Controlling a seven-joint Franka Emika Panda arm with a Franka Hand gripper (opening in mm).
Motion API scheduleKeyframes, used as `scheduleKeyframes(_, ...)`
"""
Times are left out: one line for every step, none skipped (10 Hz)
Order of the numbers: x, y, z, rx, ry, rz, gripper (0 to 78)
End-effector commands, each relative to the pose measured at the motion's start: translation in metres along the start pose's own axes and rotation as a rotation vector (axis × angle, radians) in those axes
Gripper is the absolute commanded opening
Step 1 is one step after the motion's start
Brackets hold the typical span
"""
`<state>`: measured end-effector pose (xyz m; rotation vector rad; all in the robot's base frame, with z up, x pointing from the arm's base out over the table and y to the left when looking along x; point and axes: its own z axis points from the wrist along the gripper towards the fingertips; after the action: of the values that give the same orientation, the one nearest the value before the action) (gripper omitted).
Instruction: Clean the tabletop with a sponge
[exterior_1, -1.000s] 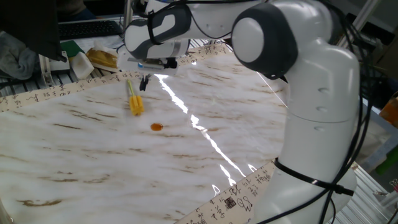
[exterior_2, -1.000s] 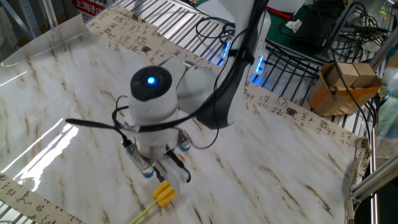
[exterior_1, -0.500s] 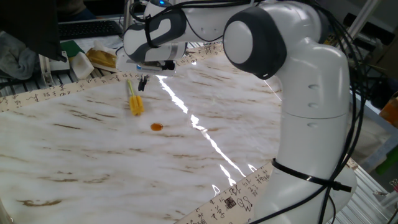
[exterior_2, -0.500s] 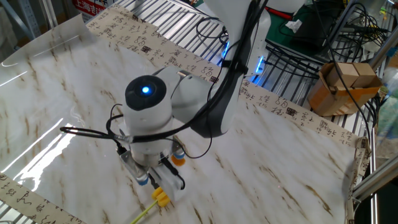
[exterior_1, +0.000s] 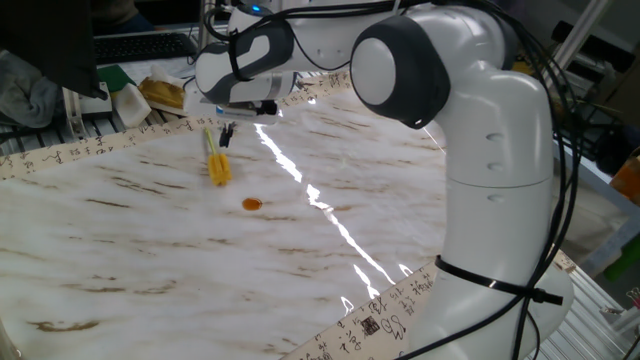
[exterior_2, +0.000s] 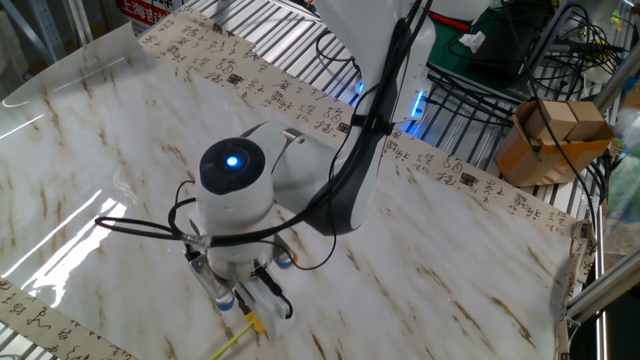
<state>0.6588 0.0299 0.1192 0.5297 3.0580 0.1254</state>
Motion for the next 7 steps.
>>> scheduleKeyframes(-0.0057,0.0033,0.0086,-0.005,-0.013,0.003,0.0)
scheduleKeyframes(-0.0057,0.0033,0.0086,-0.005,-0.013,0.003,0.0)
scheduleKeyframes(-0.0071,0.0043,0.0127,-0.006,-0.015,0.008,0.0)
scheduleKeyframes(-0.0088,0.0046,0.0132,-0.006,-0.014,0.009,0.0)
scheduleKeyframes(-0.01,0.0049,0.0144,-0.005,-0.015,0.012,0.0)
scheduleKeyframes(-0.0106,0.0051,0.0153,-0.004,-0.015,0.013,0.0)
scheduleKeyframes(-0.0109,0.0055,0.0168,-0.004,-0.014,0.015,0.0)
